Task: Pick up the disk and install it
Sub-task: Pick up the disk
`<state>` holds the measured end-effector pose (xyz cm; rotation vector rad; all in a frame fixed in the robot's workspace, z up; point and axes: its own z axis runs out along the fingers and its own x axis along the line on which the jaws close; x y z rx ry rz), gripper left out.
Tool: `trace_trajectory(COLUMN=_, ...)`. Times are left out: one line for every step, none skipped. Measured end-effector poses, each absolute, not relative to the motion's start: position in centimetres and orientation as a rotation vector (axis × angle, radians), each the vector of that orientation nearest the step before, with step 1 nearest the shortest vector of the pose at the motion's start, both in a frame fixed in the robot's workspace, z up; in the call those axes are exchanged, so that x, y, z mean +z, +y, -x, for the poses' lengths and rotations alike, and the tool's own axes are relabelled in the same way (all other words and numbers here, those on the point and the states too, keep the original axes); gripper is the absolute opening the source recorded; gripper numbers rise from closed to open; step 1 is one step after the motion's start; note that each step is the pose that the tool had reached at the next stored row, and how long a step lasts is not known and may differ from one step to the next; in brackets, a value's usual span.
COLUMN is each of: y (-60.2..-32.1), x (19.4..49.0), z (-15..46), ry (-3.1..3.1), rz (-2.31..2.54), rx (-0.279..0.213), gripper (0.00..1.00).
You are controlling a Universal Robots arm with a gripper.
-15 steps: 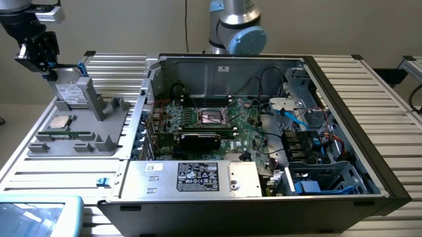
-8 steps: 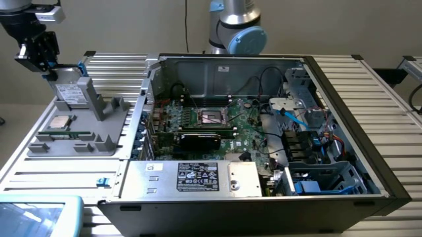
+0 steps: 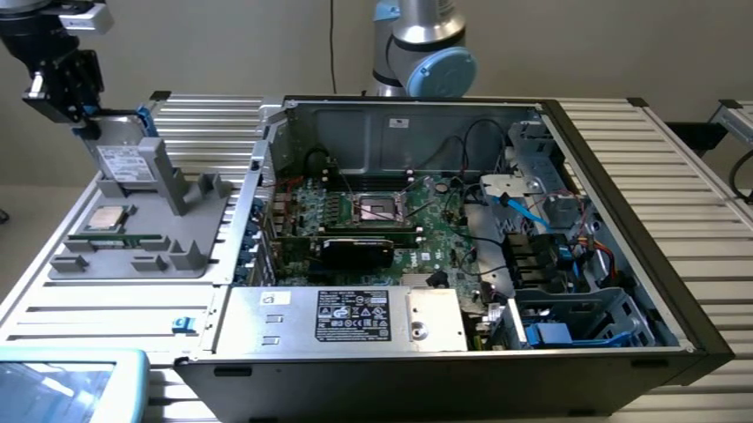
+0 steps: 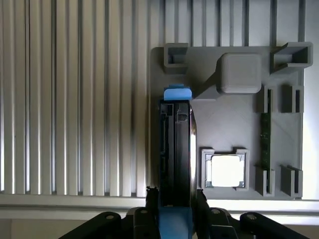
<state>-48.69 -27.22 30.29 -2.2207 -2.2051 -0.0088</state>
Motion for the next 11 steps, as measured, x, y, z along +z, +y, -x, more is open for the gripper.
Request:
trace_trajectory(y=-27.2, x=30.4, z=48.7, ry=-2.205, rz=2.221, rx=-0.009, gripper=0.37)
trace_trajectory(y=-27.2, x=30.6, z=48.7, ry=-2.205, rz=2.221, rx=-0.009, gripper=0.37)
trace_trajectory(y=-27.2, x=30.8, z=48.6, ry=-2.205, rz=2.221, rx=-0.009, gripper=0.37)
trace_trajectory(y=-27.2, x=31.1, z=48.6, ry=-2.205, rz=2.221, rx=-0.009, gripper=0.37)
trace_trajectory(y=-27.2, x=31.3, z=48.6, ry=-2.205, rz=2.221, rx=-0.009, gripper=0.37)
trace_trajectory(y=-27.2, x=31.5, z=48.6, ry=-2.205, rz=2.221, rx=-0.009, gripper=0.37)
trace_trajectory(y=-27.2, x=31.8, z=48.6, ry=-2.205, rz=2.221, rx=-0.009, gripper=0.37)
trace_trajectory(y=-27.2, x=32.0, z=48.5, ry=-2.205, rz=2.221, rx=-0.009, gripper=0.37)
trace_trajectory(y=-27.2, x=32.2, z=48.5, ry=-2.205, rz=2.221, rx=-0.009, gripper=0.37)
trace_trajectory(y=-27.2, x=32.4, z=48.5, ry=-2.205, rz=2.221, rx=-0.009, gripper=0.37)
trace_trajectory(y=-27.2, x=32.6, z=48.5, ry=-2.205, rz=2.221, rx=-0.009, gripper=0.37)
